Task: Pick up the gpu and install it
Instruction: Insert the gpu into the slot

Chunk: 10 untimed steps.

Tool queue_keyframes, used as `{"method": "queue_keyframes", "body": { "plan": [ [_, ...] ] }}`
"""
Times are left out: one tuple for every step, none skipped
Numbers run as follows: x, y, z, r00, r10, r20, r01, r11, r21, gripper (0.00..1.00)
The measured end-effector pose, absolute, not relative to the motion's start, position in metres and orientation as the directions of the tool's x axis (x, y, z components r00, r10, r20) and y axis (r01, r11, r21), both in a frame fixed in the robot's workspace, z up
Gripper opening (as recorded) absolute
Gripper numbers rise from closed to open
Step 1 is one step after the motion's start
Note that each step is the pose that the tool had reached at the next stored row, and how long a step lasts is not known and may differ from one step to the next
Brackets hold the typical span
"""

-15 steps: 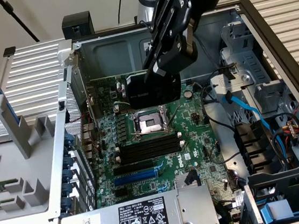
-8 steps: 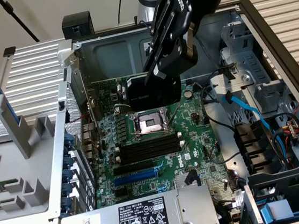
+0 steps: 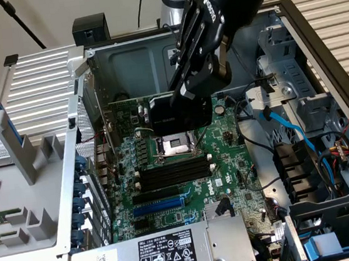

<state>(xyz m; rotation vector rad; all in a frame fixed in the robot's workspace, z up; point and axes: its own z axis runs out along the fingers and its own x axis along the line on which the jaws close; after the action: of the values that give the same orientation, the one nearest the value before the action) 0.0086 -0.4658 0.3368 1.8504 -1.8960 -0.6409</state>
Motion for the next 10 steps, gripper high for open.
{"method": "queue_keyframes", "body": {
  "plan": [
    [0.008, -0.467, 0.336, -0.032, -0.999, -0.025, -0.809, 0.012, 0.587, 0.26],
    [0.008, -0.469, 0.335, -0.032, -0.999, -0.025, -0.809, 0.012, 0.587, 0.26],
    [0.008, -0.470, 0.334, -0.032, -0.999, -0.025, -0.809, 0.012, 0.587, 0.26],
    [0.008, -0.471, 0.332, -0.032, -0.999, -0.025, -0.809, 0.012, 0.587, 0.26],
    [0.007, -0.471, 0.331, -0.032, -0.999, -0.025, -0.809, 0.012, 0.587, 0.26],
    [0.007, -0.471, 0.330, -0.032, -0.999, -0.025, -0.809, 0.012, 0.587, 0.26],
    [0.007, -0.471, 0.329, -0.032, -0.999, -0.025, -0.809, 0.012, 0.588, 0.26],
    [0.006, -0.471, 0.328, -0.032, -0.999, -0.025, -0.809, 0.012, 0.587, 0.26],
    [0.006, -0.472, 0.326, -0.032, -0.999, -0.025, -0.809, 0.012, 0.587, 0.26],
    [0.005, -0.472, 0.324, -0.032, -0.999, -0.025, -0.809, 0.012, 0.587, 0.26]
  ]
}}
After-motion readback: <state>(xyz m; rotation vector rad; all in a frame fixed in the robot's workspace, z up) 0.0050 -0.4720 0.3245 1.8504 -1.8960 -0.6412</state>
